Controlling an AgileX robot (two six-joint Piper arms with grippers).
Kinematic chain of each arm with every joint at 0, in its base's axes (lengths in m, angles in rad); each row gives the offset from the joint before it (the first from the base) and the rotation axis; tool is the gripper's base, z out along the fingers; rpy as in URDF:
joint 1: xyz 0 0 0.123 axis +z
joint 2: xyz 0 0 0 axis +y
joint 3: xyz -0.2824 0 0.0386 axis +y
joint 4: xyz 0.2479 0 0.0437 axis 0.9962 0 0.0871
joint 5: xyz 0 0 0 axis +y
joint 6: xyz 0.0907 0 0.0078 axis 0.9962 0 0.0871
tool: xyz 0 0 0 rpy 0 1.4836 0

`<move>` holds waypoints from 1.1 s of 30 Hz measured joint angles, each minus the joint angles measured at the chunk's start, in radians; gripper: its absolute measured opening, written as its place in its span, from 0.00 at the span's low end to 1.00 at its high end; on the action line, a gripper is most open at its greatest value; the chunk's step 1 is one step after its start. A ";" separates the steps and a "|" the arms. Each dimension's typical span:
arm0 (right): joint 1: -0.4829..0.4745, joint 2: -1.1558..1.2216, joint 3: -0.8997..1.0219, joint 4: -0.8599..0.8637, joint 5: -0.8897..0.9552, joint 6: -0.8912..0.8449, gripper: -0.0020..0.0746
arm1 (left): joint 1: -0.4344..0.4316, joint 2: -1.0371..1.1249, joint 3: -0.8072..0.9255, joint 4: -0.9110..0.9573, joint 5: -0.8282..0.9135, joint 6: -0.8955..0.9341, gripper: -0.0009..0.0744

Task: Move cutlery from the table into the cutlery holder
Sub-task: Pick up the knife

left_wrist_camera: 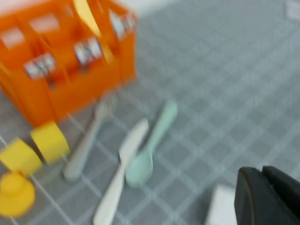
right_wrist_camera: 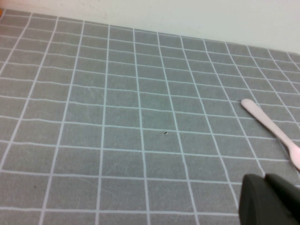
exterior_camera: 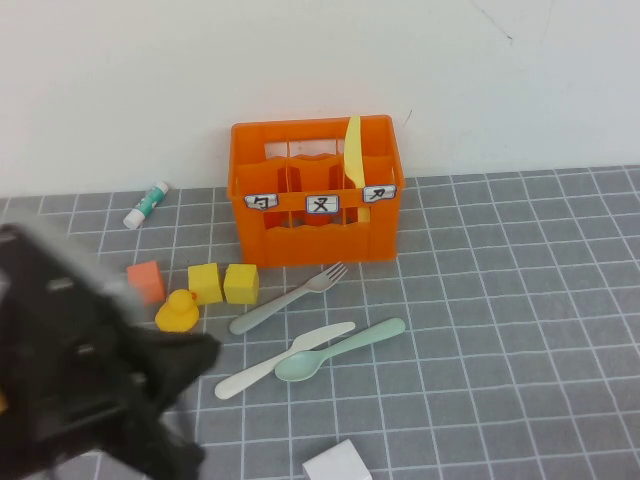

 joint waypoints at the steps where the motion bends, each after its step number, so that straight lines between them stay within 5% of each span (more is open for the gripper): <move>1: 0.000 0.000 0.000 0.000 0.000 0.000 0.02 | 0.000 0.048 -0.029 0.017 0.041 0.012 0.01; 12: 0.000 0.000 0.000 0.000 0.000 0.000 0.02 | 0.000 0.606 -0.439 0.204 0.511 0.030 0.01; 23: 0.000 0.000 0.000 0.000 0.000 0.000 0.02 | 0.000 0.871 -0.567 0.444 0.470 0.023 0.02; 30: 0.000 0.000 0.000 0.000 0.000 0.000 0.02 | 0.000 0.914 -0.578 0.460 0.402 -0.063 0.21; 33: 0.000 0.000 0.000 0.000 0.000 0.000 0.02 | 0.008 0.933 -0.580 0.457 0.392 -0.139 0.41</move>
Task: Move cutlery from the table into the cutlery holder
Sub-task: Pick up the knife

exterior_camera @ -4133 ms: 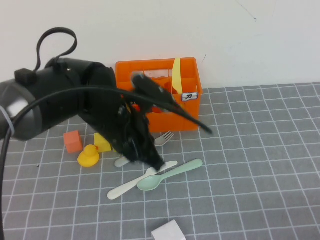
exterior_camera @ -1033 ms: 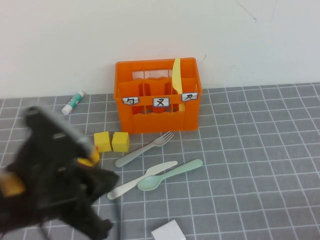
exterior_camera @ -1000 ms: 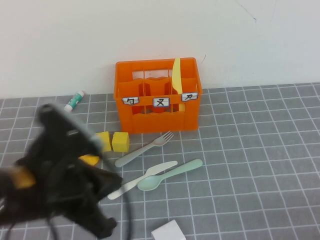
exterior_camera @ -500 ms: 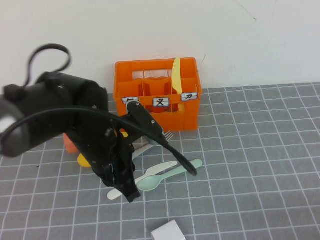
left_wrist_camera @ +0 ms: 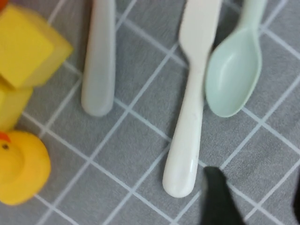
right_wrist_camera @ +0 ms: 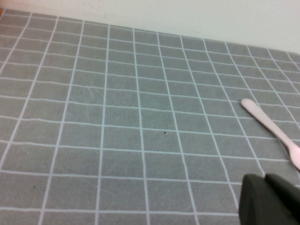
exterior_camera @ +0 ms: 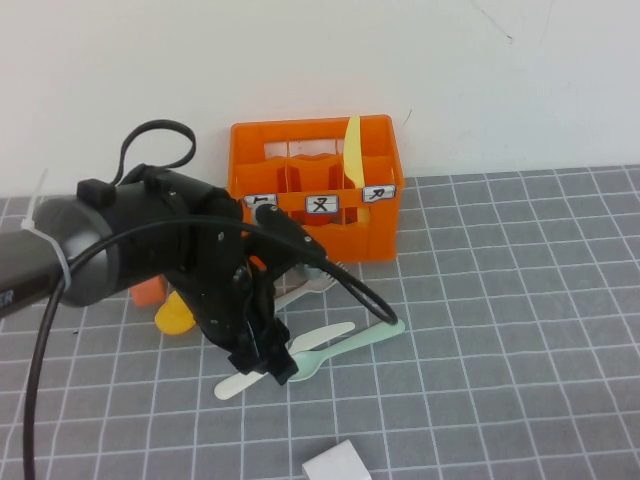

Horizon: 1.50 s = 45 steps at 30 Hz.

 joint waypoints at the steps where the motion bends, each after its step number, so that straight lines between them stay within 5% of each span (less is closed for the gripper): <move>1: 0.000 0.000 0.000 0.000 0.000 0.000 0.02 | 0.009 0.005 0.000 -0.006 0.000 -0.019 0.46; 11: 0.000 0.000 0.000 0.000 0.000 0.000 0.02 | 0.115 0.074 0.000 -0.027 -0.020 -0.016 0.49; 32: 0.000 0.000 0.000 0.000 0.000 0.000 0.02 | 0.059 0.221 -0.002 -0.095 -0.171 0.284 0.48; 35: 0.000 0.000 0.000 0.000 0.000 0.000 0.02 | 0.046 0.224 -0.002 -0.109 -0.180 0.294 0.42; 40: 0.000 0.000 0.000 0.000 0.000 0.000 0.02 | 0.046 0.226 -0.004 -0.147 -0.178 0.296 0.19; 45: 0.000 0.000 0.000 0.000 0.000 0.000 0.02 | 0.046 0.228 -0.009 -0.152 -0.180 0.292 0.19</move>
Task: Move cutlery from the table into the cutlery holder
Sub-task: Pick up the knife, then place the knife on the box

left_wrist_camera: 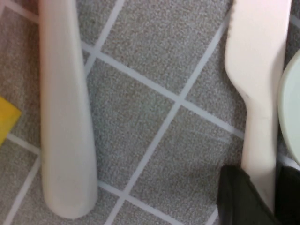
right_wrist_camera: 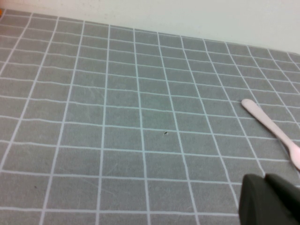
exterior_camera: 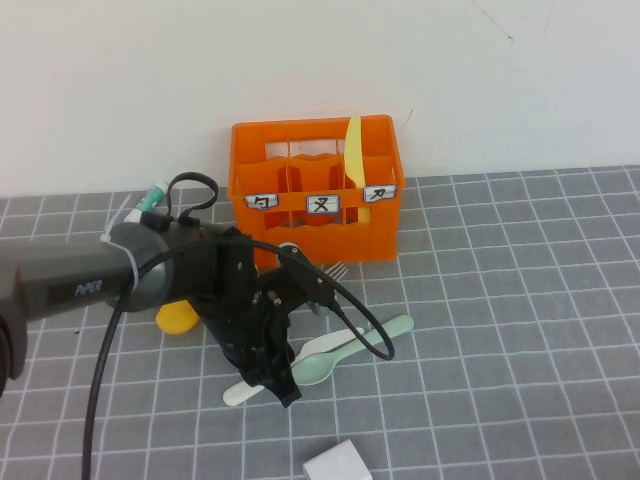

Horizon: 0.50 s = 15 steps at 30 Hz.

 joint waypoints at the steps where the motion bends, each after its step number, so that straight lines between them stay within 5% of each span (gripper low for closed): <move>1: 0.000 0.000 0.000 0.000 0.000 0.000 0.02 | 0.000 0.000 0.000 -0.002 0.000 0.000 0.19; 15: 0.000 0.000 0.000 0.000 0.000 0.000 0.02 | 0.019 -0.231 0.003 -0.012 0.006 -0.059 0.19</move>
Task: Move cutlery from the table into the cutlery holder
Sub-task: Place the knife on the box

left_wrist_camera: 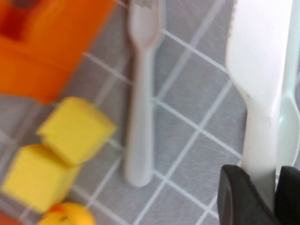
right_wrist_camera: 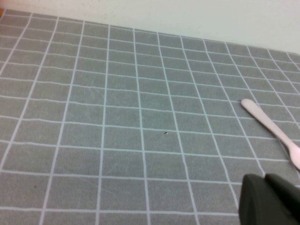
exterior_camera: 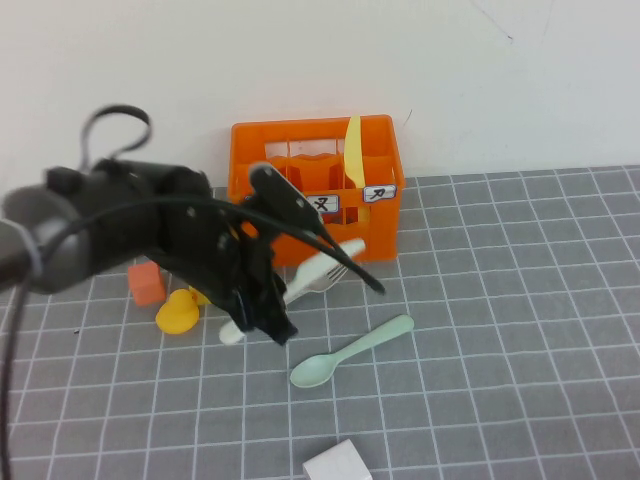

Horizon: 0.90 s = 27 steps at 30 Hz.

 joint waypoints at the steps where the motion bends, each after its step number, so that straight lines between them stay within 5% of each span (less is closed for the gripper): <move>1: 0.000 0.000 0.000 0.000 0.000 0.000 0.02 | 0.006 -0.023 0.001 0.000 0.000 -0.010 0.19; 6: 0.000 0.000 0.000 0.000 0.000 0.000 0.02 | 0.012 -0.118 0.054 -0.024 -0.115 -0.023 0.19; 14: 0.000 0.000 0.000 0.000 0.000 0.000 0.02 | 0.018 -0.310 0.355 -0.158 -0.738 -0.056 0.19; 27: 0.000 0.000 0.000 0.000 0.000 0.000 0.02 | 0.020 -0.232 0.430 -0.037 -1.302 -0.556 0.19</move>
